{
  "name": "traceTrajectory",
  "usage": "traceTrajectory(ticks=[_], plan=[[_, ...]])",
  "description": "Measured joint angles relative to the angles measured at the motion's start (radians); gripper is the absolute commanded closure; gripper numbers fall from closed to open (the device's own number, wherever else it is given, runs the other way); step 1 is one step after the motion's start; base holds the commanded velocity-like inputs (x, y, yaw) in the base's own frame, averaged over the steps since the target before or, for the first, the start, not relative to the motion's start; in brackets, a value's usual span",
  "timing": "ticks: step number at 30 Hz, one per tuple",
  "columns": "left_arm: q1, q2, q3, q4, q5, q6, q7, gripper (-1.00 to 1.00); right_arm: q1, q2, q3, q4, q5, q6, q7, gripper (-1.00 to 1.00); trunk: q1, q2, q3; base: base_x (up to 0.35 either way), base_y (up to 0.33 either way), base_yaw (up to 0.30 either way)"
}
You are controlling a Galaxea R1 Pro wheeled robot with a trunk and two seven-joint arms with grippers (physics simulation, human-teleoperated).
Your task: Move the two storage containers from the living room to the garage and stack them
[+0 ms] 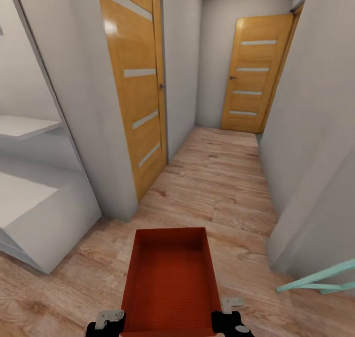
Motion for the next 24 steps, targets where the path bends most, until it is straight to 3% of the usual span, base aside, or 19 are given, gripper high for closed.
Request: traceTrajectory(ticks=[16, 24], plan=[[0.000, -0.001, 0.001, 0.000, 0.000, 0.000, 0.000, 1.00, 0.000, 0.000, 0.000, 0.000, 0.000, 0.000, 0.000, 1.00, 0.000, 0.000, 0.000, 0.344, 0.000, -0.158], [0.000, 0.000, 0.000, 0.000, 0.000, 0.000, 0.000, 1.00, 0.000, 0.000, 0.000, 0.000, 0.000, 0.000, 0.000, 1.00, 0.000, 0.000, 0.000, 0.346, 0.000, -0.023]])
